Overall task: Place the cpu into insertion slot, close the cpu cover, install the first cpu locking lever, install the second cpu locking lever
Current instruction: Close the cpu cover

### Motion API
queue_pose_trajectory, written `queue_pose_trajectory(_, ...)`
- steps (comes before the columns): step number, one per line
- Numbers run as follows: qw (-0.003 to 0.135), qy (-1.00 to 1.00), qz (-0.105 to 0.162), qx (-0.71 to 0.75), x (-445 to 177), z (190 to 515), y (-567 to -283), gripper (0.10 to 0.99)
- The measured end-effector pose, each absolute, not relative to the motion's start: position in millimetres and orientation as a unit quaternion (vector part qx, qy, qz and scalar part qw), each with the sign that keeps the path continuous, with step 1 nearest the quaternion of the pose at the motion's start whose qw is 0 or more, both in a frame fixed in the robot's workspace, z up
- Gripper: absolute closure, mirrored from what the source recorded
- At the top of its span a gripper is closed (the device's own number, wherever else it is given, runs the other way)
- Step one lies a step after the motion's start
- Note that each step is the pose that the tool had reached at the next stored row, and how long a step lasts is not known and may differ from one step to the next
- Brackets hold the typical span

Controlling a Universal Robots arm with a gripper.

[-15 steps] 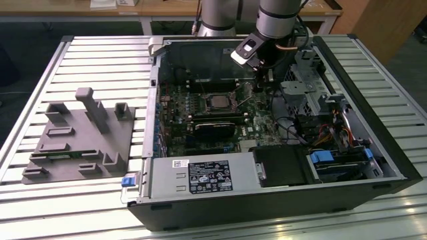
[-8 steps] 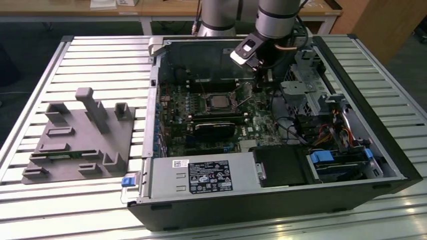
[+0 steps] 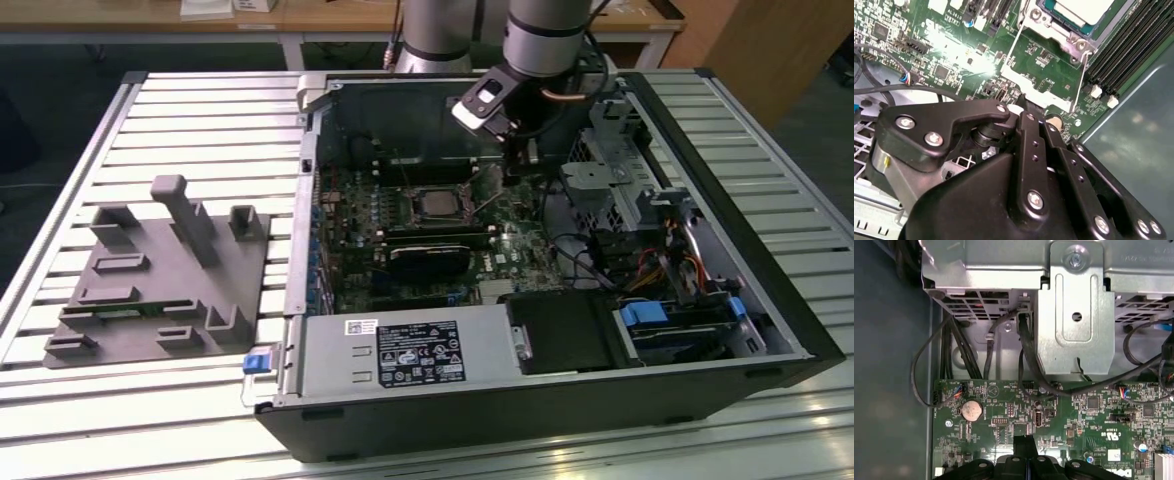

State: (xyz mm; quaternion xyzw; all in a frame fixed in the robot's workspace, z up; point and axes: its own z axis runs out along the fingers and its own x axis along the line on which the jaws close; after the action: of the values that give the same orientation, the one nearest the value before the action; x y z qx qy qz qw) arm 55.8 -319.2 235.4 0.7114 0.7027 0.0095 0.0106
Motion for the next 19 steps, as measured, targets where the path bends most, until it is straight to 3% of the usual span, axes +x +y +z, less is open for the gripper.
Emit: queue_pose_trajectory(19, 0.010, 0.703, 0.012, 0.711, 30, 236, -319, 0.980)
